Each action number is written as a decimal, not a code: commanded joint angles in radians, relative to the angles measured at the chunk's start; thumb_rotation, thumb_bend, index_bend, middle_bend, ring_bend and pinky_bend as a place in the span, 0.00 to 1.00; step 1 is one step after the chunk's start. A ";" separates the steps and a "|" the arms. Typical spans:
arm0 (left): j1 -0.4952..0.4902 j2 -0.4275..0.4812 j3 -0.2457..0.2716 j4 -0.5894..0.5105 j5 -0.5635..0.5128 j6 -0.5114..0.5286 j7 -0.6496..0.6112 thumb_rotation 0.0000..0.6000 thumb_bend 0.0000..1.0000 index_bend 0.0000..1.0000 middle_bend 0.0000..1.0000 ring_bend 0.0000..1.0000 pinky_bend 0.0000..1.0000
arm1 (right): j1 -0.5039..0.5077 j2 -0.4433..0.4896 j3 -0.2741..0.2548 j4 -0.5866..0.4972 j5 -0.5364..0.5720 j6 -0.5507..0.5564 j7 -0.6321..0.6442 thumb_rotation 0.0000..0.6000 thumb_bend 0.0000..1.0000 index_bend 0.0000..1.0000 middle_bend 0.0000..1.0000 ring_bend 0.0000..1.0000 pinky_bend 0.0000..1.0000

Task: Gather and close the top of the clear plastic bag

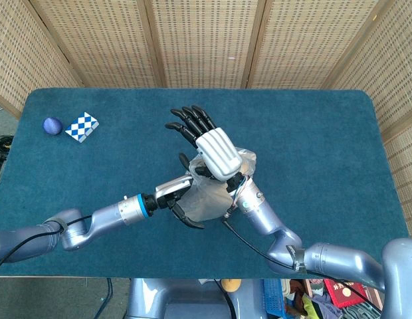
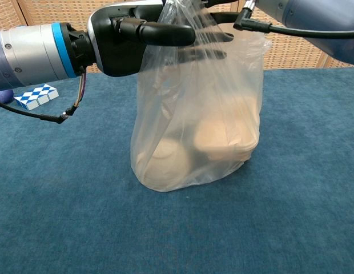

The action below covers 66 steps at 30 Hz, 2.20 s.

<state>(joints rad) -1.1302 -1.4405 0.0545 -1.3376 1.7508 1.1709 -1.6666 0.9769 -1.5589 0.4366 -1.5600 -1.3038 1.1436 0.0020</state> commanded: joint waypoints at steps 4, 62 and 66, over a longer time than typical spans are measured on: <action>-0.004 0.003 -0.004 -0.010 0.008 -0.003 0.027 1.00 0.15 0.00 0.00 0.00 0.02 | 0.004 0.012 0.001 -0.005 0.002 -0.012 0.006 1.00 0.56 0.18 0.10 0.00 0.00; 0.036 -0.119 -0.131 -0.013 -0.085 -0.025 0.216 0.86 0.15 0.00 0.00 0.03 0.08 | 0.019 0.068 0.029 -0.089 0.068 -0.042 0.022 1.00 0.56 0.18 0.11 0.00 0.00; 0.037 -0.144 -0.150 -0.009 -0.093 -0.009 0.213 0.77 0.15 0.00 0.00 0.03 0.08 | 0.021 0.067 0.029 -0.092 0.078 -0.045 0.020 1.00 0.56 0.18 0.11 0.00 0.00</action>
<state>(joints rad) -1.0929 -1.5803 -0.0917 -1.3486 1.6606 1.1581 -1.4521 0.9978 -1.4914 0.4657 -1.6520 -1.2263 1.0986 0.0223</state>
